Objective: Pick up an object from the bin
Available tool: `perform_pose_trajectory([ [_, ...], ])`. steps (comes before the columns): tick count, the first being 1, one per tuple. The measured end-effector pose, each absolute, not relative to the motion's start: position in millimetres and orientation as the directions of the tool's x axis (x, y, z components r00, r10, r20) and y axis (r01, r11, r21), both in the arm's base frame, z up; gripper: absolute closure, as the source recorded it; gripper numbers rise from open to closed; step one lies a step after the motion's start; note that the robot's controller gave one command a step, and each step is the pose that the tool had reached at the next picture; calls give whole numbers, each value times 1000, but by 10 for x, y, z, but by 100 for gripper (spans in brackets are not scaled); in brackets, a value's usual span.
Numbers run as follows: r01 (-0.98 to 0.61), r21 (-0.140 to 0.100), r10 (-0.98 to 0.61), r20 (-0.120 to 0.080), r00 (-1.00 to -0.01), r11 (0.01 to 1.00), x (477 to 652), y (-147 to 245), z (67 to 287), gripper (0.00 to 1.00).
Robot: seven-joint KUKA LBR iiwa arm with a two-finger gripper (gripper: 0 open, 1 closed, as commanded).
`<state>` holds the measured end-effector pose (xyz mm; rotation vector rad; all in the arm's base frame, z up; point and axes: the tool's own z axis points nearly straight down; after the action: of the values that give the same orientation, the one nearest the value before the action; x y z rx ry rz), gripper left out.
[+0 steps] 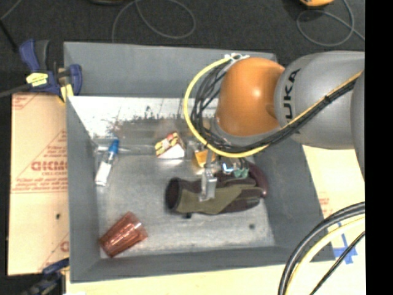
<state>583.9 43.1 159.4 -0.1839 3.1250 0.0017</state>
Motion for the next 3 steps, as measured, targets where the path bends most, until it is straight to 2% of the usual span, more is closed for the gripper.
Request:
perform_pose_trajectory([
  [1,-305,0,-305,-4,-952,952,5754,269,1560,0],
  [2,-315,-1,-315,-6,-949,949,5771,261,1551,0],
  [3,-281,0,-281,-11,-960,960,5623,233,1131,0],
])
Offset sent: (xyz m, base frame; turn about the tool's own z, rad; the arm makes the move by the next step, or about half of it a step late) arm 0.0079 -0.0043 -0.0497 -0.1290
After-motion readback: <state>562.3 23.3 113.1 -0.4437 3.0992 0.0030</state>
